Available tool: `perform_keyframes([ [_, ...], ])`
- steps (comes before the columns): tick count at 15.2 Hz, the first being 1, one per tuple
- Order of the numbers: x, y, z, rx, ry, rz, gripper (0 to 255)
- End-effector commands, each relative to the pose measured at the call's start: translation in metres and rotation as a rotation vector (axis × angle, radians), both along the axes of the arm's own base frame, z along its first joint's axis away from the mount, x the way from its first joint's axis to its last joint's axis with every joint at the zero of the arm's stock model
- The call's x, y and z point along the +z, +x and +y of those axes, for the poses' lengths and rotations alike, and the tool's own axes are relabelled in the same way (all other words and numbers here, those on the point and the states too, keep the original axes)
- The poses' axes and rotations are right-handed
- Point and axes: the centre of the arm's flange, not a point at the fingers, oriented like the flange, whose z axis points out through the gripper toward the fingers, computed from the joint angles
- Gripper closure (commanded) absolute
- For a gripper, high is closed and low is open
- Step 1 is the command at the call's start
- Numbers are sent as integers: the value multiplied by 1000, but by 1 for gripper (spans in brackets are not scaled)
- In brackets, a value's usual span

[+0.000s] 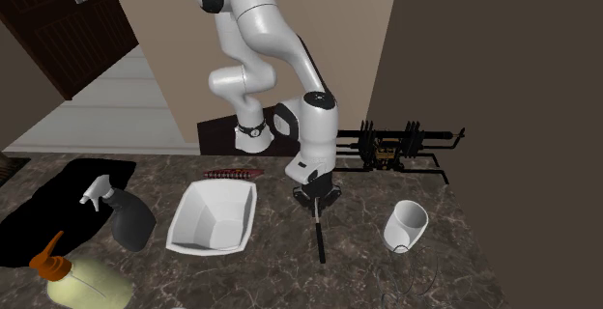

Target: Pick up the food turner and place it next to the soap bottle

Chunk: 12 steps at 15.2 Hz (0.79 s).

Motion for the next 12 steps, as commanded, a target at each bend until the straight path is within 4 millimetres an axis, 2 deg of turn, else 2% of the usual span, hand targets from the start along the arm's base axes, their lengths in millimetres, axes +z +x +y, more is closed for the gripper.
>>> perform_keyframes([
  [1, 0, 0, 0, 0, 0, 0, 255],
  [3, 0, 0, 0, 0, 0, 0, 255],
  [12, 47, 0, 0, 0, 0, 0, 255],
])
